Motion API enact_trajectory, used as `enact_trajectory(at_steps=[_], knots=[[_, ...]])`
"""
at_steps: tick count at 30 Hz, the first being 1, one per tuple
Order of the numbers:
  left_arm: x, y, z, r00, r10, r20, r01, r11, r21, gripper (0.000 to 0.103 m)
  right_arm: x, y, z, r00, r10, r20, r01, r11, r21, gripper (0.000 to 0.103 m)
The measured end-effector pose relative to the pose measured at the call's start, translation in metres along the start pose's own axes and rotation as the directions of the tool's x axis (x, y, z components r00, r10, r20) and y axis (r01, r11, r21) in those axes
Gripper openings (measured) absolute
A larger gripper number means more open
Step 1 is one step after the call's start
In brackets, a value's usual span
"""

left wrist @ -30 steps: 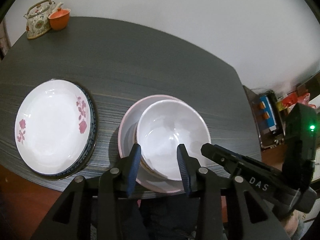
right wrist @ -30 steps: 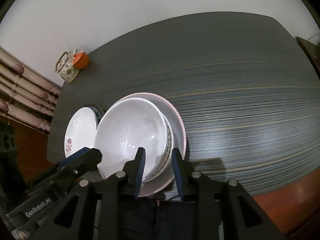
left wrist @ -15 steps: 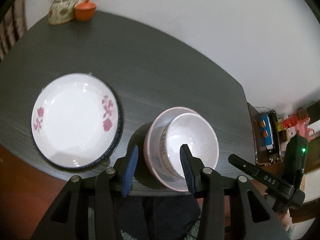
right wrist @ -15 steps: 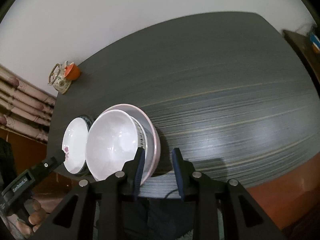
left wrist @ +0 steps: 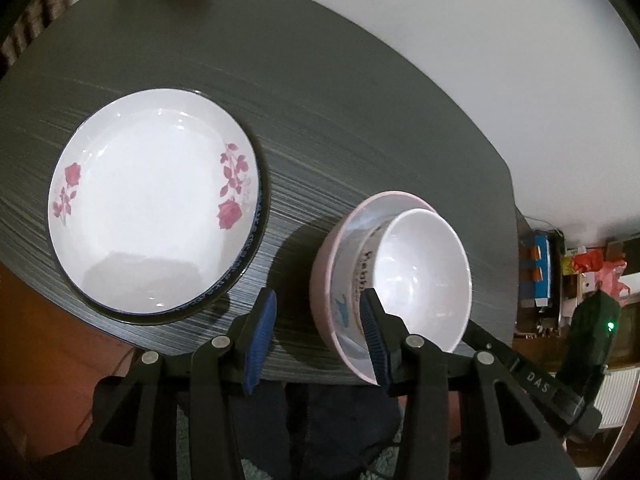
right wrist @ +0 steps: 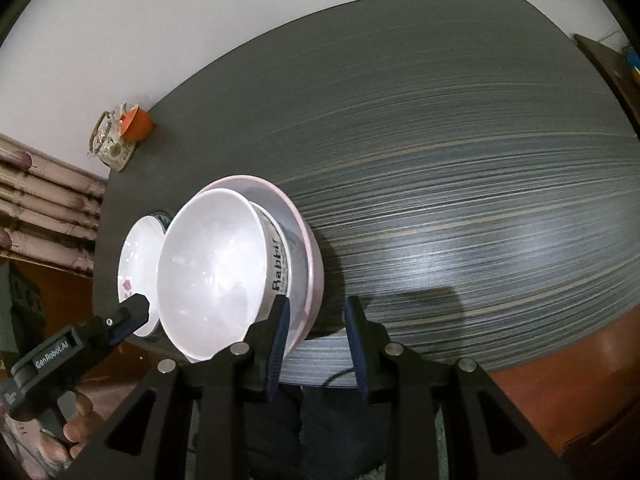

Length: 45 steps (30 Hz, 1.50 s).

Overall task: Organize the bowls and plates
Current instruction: 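Carry the nested bowl stack with both grippers over the flowered plate stack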

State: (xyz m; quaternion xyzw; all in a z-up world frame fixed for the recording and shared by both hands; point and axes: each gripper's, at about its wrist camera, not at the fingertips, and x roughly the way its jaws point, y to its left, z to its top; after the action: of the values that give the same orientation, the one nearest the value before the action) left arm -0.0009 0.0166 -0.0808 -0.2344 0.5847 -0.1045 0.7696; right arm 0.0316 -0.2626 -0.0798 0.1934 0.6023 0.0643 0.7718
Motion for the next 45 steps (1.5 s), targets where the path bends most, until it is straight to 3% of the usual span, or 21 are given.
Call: enact_trajectory(at_steps=[8,17,26,34,45], knots=[[0.014,0.002,0.002,1.0,0.014,-0.025,-0.014,1.0,-0.012,0.037,0.009,0.009,0.0,1.0,-0.029,0.005,0.029,0.999,-0.016,0.029],[0.024,-0.003,0.006,0.999,0.027,-0.039,-0.026,1.0,0.01,0.021,0.017,0.012,0.004,0.997,-0.082,0.01,0.082,0.996,-0.021,0.029],[0.041,-0.009,0.006,0.996,0.015,-0.088,-0.012,0.999,0.032,0.009,0.027,0.006,0.01,0.997,-0.071,-0.011,0.071,0.997,-0.006,0.029],[0.048,-0.024,0.003,0.995,0.011,-0.097,-0.003,0.996,0.086,0.009,0.031,-0.006,0.015,0.996,-0.091,-0.011,0.091,0.996,0.014,0.028],[0.055,-0.032,0.003,0.994,0.028,-0.107,-0.017,0.995,0.1,0.009,0.031,-0.023,0.02,0.999,-0.051,-0.015,0.052,0.997,0.06,0.028]])
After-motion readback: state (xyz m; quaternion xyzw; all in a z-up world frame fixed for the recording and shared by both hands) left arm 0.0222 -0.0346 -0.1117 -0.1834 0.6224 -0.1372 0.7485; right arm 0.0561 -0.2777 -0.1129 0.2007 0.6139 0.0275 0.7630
